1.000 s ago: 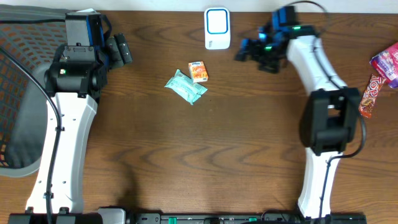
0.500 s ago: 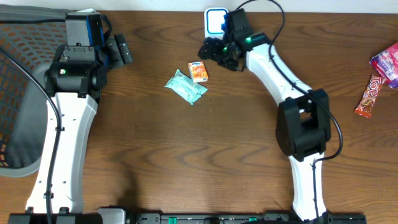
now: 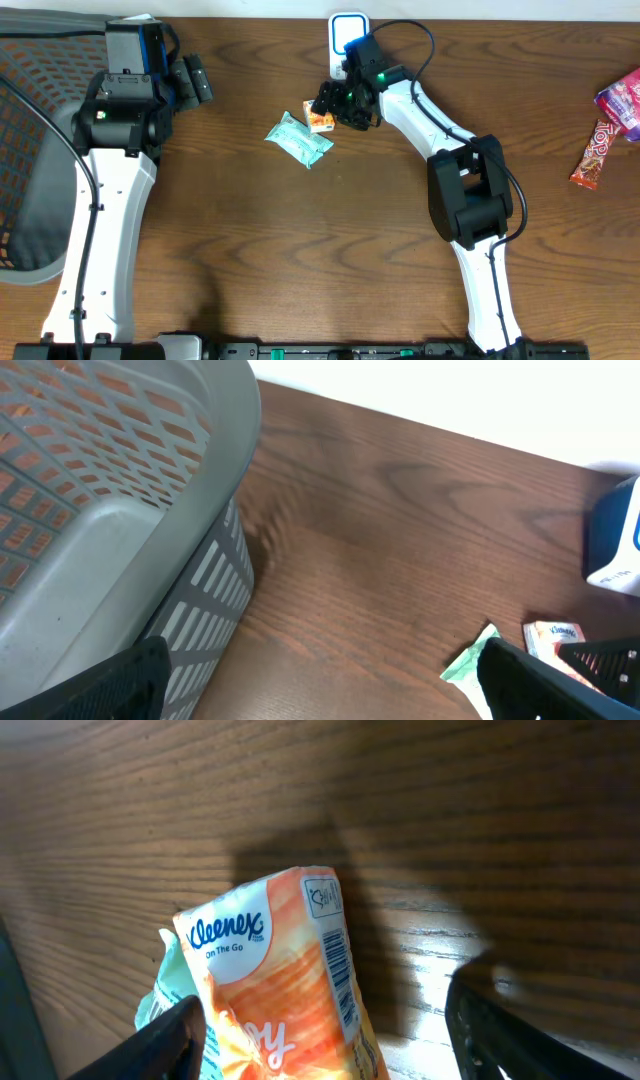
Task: Scan the item barcode
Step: 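Move the right gripper back to the orange Kleenex pack, then grasp the Kleenex pack with the right gripper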
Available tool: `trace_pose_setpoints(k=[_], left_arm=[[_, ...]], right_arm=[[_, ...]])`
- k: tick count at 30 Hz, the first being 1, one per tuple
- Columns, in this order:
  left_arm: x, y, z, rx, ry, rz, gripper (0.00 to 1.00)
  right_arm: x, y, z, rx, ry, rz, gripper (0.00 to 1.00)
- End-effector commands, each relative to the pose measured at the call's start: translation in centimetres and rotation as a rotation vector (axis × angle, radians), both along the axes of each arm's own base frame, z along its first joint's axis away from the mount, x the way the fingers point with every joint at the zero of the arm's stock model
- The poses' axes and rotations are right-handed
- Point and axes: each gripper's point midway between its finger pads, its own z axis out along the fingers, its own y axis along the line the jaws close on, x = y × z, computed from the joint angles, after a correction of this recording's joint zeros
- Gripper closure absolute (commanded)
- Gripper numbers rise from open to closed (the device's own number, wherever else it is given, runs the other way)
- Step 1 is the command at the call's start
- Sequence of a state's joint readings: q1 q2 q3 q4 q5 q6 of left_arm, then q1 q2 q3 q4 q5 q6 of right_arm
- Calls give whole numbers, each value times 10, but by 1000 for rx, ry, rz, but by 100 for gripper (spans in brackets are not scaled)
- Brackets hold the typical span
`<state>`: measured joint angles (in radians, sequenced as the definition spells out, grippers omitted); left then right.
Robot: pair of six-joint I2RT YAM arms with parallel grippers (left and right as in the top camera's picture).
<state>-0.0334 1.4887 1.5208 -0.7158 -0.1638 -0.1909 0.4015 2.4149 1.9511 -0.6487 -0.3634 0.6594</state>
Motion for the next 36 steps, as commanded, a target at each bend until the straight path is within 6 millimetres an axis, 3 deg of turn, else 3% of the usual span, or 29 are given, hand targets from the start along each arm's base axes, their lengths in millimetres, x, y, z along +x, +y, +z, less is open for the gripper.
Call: trace_pose_setpoints(k=[1,5,10,17,22,27,36], left_arm=[[1,4,-2,0,6,23,2],[1,4,-2,0,6,23,2],[1,4,-2,0,6,23,2],[1,4,-2,0,6,23,2],[1,4,-2,0,6,23,2],[1,4,-2,0,6,23,2],[1,4,-2,0,6,23,2]], right_arm=[[-1,-12,3,-63,-20,15,31],[1,-20,29,-123,-91,36,36],[2,-6,60,-151,-211,111,37],[2,24,65,-355,-386,124,38],[1,29,71,-572,-515,69,42],[4,30,62,-714,-588,45,41],[3,24,15,-761,-523,85,42]])
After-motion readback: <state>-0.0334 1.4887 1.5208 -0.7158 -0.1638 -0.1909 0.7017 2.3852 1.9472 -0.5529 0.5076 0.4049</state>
